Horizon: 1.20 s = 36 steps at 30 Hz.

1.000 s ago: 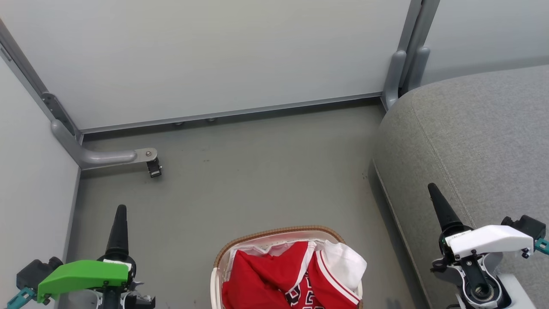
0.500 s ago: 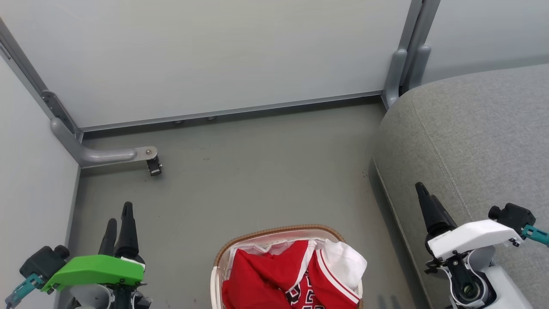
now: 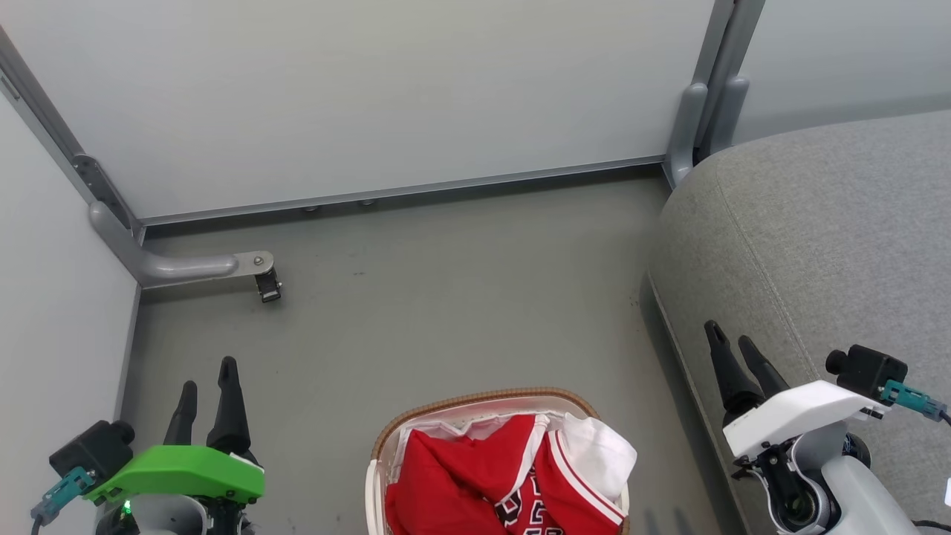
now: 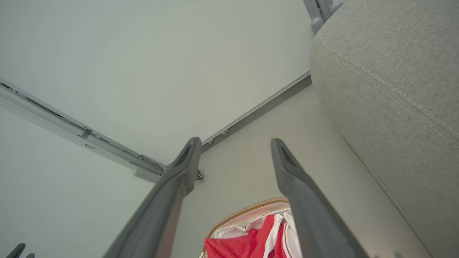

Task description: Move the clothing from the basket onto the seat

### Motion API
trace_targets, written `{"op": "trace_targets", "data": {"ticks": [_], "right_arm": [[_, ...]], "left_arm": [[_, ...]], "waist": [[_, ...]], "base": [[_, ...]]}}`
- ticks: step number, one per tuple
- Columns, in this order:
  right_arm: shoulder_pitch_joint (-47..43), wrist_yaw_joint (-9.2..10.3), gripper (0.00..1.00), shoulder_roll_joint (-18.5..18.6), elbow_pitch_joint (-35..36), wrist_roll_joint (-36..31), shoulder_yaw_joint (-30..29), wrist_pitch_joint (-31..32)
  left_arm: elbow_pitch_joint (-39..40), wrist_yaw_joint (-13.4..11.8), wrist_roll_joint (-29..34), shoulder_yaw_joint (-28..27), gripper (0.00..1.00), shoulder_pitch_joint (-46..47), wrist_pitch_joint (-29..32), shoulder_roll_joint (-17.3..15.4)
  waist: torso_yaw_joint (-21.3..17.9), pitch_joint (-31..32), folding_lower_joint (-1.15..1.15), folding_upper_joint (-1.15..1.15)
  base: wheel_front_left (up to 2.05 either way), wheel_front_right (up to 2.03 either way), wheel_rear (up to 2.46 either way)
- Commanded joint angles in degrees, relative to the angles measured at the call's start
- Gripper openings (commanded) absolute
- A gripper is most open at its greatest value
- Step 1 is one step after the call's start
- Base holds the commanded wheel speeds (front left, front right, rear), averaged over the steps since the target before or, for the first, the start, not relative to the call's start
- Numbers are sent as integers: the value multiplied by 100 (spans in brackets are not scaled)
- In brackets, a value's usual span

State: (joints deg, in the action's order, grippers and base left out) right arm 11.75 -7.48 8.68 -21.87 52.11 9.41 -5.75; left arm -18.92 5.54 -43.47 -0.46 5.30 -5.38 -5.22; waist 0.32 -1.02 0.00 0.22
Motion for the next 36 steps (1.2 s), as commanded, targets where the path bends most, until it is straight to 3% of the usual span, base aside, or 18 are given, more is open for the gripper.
{"op": "trace_targets", "data": {"ticks": [1, 36], "right_arm": [[164, 0, 100, 78, 62, -204, 16, -65], [152, -1, 100, 52, -252, -2451, 243, -556]], "left_arm": [[64, -25, 221, -4, 100, 85, -63, -74], [30, -23, 2341, 158, 100, -24, -570, 69]], "waist": [[4, -2, 0, -9], [2, -7, 0, -15]], "base": [[0, 0, 0], [0, 0, 0]]}}
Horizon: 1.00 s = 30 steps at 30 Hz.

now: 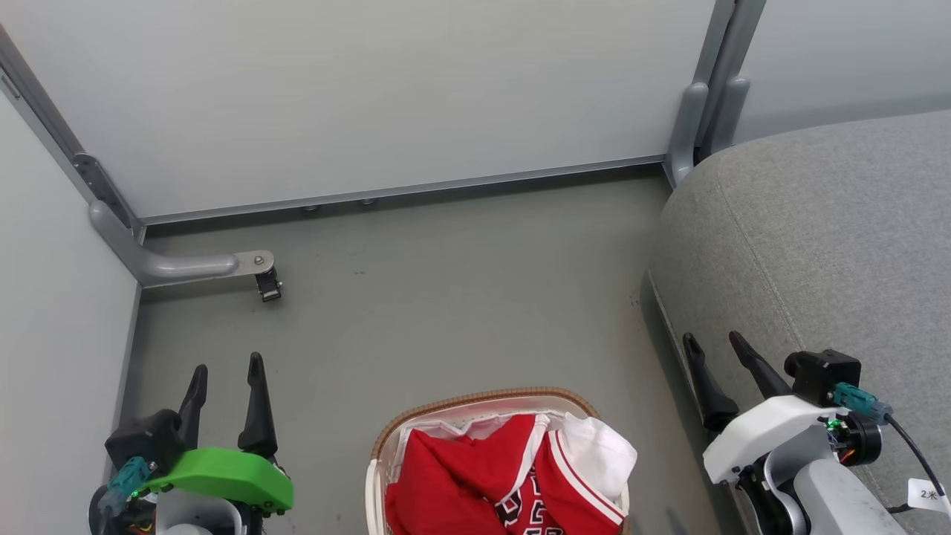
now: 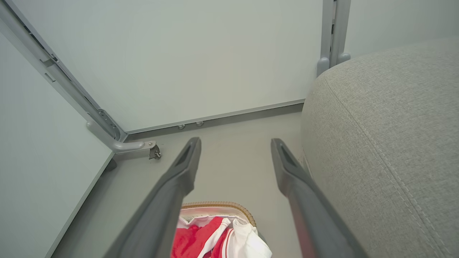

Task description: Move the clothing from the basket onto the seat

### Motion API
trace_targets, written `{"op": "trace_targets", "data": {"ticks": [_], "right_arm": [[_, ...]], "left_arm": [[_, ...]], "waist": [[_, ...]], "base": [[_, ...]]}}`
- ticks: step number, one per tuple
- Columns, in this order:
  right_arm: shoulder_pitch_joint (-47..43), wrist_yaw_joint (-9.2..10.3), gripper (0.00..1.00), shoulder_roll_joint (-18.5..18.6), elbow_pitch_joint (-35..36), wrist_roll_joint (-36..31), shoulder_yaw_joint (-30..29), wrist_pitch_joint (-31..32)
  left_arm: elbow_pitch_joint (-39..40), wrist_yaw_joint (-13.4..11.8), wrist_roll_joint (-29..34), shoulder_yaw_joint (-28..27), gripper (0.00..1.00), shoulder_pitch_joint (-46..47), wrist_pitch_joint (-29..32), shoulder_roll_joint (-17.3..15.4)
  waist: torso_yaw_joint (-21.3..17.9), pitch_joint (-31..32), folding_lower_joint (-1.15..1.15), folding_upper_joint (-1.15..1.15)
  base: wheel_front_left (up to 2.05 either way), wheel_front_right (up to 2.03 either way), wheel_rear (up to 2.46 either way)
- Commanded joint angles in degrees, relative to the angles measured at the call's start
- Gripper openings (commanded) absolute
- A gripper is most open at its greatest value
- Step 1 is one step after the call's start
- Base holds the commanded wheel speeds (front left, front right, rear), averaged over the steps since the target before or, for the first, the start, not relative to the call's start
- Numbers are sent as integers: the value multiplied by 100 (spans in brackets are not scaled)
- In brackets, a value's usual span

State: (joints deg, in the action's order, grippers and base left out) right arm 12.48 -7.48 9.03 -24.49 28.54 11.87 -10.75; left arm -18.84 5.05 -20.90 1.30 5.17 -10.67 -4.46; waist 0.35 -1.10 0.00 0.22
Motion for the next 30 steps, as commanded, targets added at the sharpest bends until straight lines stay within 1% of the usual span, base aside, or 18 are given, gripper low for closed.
{"op": "trace_targets", "data": {"ticks": [1, 15, 21, 25, 30], "right_arm": [[50, -1, 100, 5, -10, -153, -15, -62], [-79, -1, 100, -81, -228, -804, -89, -221], [-35, -1, 100, -85, -261, -1066, -22, -279], [142, -1, 100, -38, -196, -1240, -50, -325], [387, 0, 100, -67, -65, -1476, -143, -369]], "left_arm": [[10, 30, 135, -30, 100, -20, -58, 5], [-86, 87, 773, -49, 100, -216, -217, 101], [-105, 102, 1020, -49, 100, -233, -281, 133], [-113, 124, 1132, -12, 100, -104, -325, 143], [-176, 178, 1305, 165, 100, 210, -373, 150]], "waist": [[-3, 0, 0, -15], [-17, -4, 0, -17], [-51, -84, 0, -18], [-138, -298, 0, -19], [-373, -793, 0, -20]], "base": [[0, 0, 0], [0, 0, 0], [0, 0, 0], [0, 0, 0], [0, 0, 0]]}}
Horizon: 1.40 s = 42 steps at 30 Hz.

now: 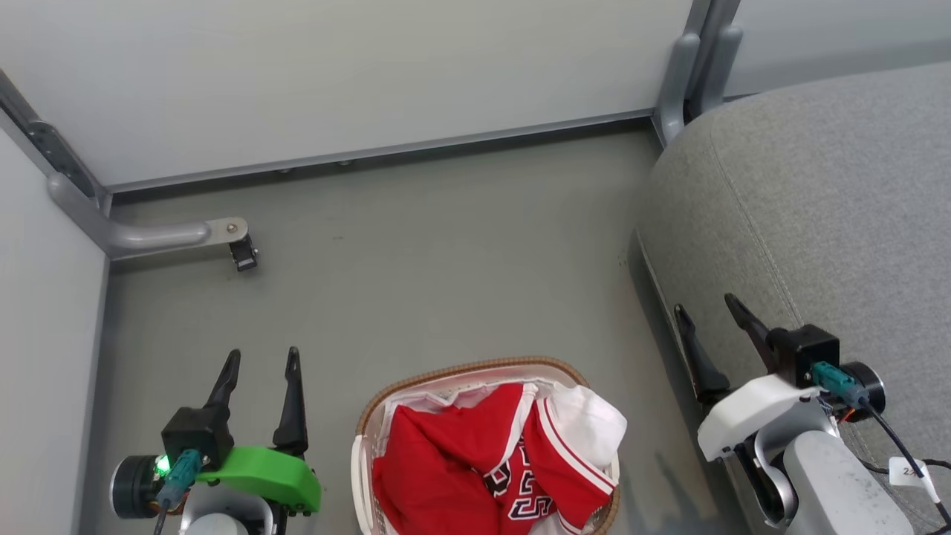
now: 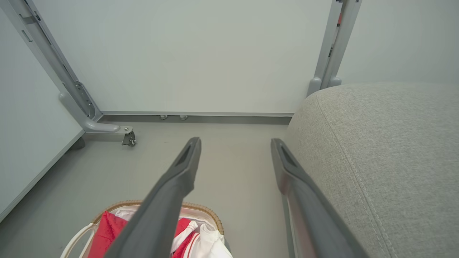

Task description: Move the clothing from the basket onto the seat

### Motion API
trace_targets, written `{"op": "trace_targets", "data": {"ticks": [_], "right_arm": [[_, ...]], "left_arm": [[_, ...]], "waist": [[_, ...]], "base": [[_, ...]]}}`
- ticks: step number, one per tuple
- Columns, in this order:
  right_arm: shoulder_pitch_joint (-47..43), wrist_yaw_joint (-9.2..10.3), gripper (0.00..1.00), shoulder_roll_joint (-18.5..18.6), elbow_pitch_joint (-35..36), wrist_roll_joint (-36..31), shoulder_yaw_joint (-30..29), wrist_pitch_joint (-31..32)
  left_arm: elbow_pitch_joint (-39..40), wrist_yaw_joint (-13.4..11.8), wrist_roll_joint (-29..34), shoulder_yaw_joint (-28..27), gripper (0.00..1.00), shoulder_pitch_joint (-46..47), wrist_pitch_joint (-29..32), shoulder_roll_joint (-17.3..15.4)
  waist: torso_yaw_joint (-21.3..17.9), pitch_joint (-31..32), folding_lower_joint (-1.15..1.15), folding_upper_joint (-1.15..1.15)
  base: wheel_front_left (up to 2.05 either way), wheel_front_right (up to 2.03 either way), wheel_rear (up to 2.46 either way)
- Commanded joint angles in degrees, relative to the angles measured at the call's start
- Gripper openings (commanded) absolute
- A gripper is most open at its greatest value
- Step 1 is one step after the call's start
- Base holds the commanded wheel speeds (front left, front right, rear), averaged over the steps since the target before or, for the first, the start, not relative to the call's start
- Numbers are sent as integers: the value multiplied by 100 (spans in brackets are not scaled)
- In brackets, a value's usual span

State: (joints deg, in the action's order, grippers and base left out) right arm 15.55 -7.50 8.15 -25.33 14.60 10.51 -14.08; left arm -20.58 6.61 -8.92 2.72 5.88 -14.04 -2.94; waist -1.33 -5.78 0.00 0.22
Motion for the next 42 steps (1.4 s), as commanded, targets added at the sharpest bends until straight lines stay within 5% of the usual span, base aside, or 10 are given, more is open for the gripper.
{"op": "trace_targets", "data": {"ticks": [1, 16, 31, 42], "right_arm": [[137, 2, 100, 15, 50, -131, -4, -44], [756, 3, 100, -108, 495, -460, -214, -116], [1080, 3, 100, -228, 708, -526, -238, -116], [1207, 3, 100, -242, 753, -557, -205, -116]], "left_arm": [[-23, 31, 119, 64, 100, 189, -41, -1], [-1224, 90, 307, 558, 100, 1323, -114, -17], [-3153, 52, 439, 597, 100, 2369, -113, -355], [-4120, 89, 192, 766, 100, 2991, -114, -237]], "waist": [[-263, -428, 0, -20], [-1152, -2165, 0, -22], [-1212, -3371, 0, -22], [-1172, -3724, 0, -22]], "base": [[0, 0, 0], [0, 0, 0], [0, 0, 0], [0, 0, 0]]}}
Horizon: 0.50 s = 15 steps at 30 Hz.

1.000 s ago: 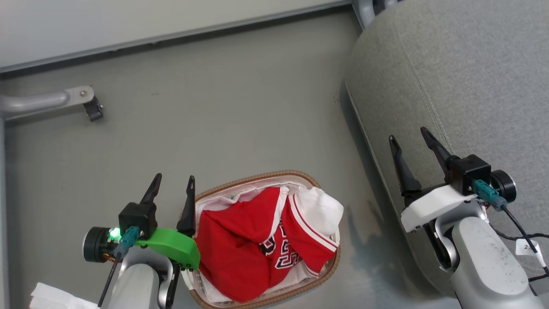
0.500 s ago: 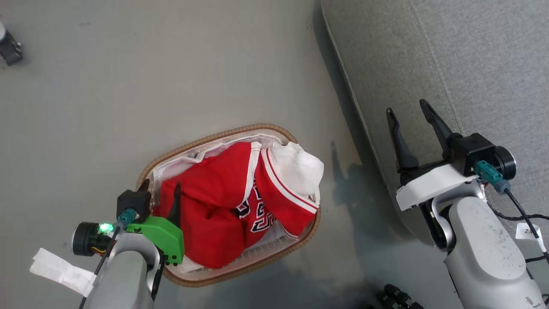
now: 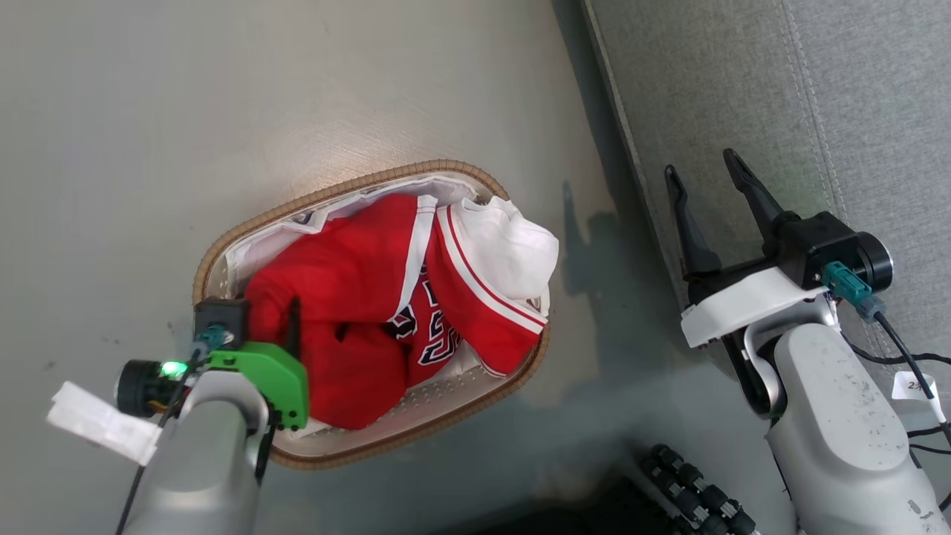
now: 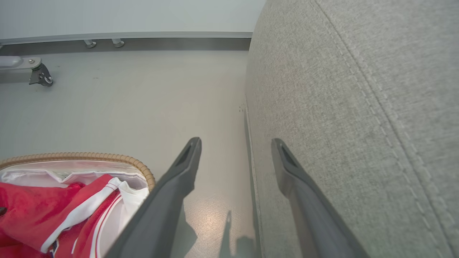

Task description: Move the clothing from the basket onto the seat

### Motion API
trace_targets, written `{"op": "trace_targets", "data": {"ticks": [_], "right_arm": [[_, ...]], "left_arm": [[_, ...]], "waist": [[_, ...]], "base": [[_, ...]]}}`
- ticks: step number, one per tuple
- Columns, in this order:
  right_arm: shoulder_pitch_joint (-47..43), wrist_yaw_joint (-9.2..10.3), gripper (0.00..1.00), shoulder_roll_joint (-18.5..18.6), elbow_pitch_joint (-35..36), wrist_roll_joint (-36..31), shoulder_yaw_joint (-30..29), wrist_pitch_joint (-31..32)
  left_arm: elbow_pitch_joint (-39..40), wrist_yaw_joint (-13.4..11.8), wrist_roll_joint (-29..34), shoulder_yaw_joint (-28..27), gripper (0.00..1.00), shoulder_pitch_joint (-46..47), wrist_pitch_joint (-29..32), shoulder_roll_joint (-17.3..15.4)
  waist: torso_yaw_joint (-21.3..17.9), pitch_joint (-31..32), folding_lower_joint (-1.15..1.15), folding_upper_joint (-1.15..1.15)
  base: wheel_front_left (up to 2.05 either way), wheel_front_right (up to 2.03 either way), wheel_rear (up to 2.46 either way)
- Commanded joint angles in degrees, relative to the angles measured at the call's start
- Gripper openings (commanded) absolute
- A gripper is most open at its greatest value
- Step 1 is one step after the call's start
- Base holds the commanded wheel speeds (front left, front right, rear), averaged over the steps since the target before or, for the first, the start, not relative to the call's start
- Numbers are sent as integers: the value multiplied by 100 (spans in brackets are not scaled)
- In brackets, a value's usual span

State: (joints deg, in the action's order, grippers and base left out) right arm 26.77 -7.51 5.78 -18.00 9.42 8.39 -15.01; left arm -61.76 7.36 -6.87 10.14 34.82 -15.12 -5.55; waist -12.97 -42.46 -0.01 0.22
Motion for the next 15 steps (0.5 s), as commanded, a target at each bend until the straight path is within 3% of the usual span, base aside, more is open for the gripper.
{"op": "trace_targets", "data": {"ticks": [1, 12, 14, 15], "right_arm": [[90, 4, 100, -10, 22, -45, 12, -23], [147, 4, 100, -52, -35, -31, 112, -23], [141, 4, 100, -70, -64, -10, 143, -23], [130, 4, 100, -71, -81, -6, 149, -23]], "left_arm": [[-16, 14, -69, 121, 100, 122, -4, 64], [-244, 17, -919, 1645, 100, 233, -4, 190], [-343, 17, -1176, 1913, 0, 208, -4, 150], [-386, 18, -1284, 1991, 0, 176, -4, 124]], "waist": [[-8, -74, 1, -22], [-9, -130, 1, -22], [-20, -51, 1, -22], [-20, -6, 1, -22]], "base": [[0, 0, 0], [0, 0, 0], [0, 0, 0], [0, 0, 0]]}}
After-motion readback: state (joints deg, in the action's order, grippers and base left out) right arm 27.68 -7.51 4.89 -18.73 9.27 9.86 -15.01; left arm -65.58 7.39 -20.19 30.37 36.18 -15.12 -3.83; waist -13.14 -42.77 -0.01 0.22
